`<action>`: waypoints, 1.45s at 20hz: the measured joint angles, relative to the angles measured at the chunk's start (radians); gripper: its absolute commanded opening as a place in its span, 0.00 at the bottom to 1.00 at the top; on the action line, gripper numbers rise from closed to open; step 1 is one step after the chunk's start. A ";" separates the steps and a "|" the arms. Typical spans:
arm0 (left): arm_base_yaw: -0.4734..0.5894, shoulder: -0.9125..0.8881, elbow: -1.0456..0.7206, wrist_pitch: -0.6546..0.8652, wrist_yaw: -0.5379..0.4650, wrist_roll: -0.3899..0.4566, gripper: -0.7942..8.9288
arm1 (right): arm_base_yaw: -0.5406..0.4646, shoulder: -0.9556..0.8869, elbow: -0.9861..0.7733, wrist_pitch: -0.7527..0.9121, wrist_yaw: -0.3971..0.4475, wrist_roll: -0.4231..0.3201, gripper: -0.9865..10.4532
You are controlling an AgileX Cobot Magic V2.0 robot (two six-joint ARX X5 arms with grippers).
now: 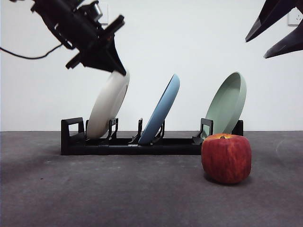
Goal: Take the yellow plate from the plate rack,put the plate on the table,take the apple from the table,put the apple in the plate
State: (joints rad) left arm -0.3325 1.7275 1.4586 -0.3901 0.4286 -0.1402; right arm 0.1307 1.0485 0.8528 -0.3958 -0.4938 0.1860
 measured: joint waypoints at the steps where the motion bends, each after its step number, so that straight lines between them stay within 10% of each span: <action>1: -0.007 -0.021 0.000 -0.002 0.000 0.000 0.07 | 0.000 0.000 0.000 0.000 0.000 0.000 0.31; 14: -0.186 -0.453 0.000 -0.395 -0.016 0.099 0.07 | 0.000 0.000 0.000 0.000 0.000 0.000 0.31; 24: -0.640 -0.432 -0.077 -0.547 -0.602 0.089 0.07 | 0.000 0.001 0.000 0.000 0.000 0.000 0.31; 29: -0.690 -0.339 -0.209 -0.442 -0.630 0.045 0.07 | 0.000 0.001 0.000 0.000 0.000 0.000 0.31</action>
State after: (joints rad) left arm -1.0225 1.3884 1.2499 -0.8318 -0.2016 -0.0948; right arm 0.1307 1.0492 0.8528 -0.3958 -0.4942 0.1856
